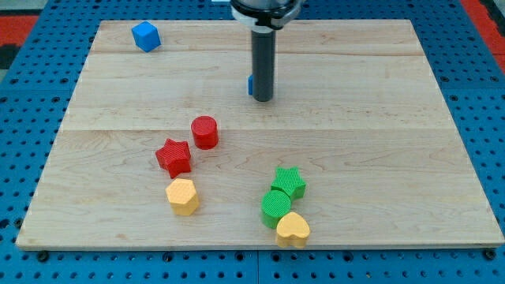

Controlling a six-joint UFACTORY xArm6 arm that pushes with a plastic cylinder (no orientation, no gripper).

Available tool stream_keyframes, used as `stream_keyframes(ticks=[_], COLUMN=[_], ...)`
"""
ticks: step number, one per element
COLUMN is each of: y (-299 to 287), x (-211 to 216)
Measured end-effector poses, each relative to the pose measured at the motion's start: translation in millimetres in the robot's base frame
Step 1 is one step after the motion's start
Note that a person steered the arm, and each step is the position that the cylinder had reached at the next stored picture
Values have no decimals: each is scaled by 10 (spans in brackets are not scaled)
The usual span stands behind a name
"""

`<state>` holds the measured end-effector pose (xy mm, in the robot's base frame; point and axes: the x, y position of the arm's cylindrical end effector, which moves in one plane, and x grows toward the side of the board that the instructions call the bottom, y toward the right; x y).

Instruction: Slide blue triangle closer to blue cube

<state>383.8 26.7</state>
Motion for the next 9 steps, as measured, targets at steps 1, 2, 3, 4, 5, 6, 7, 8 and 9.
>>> stream_keyframes(ticks=[1, 2, 3, 4, 5, 6, 7, 8, 9], y=[286, 373, 201, -224, -541, -559, -559, -559, -264], x=[10, -67, -300, -476, -523, -580, -672, -726, -726])
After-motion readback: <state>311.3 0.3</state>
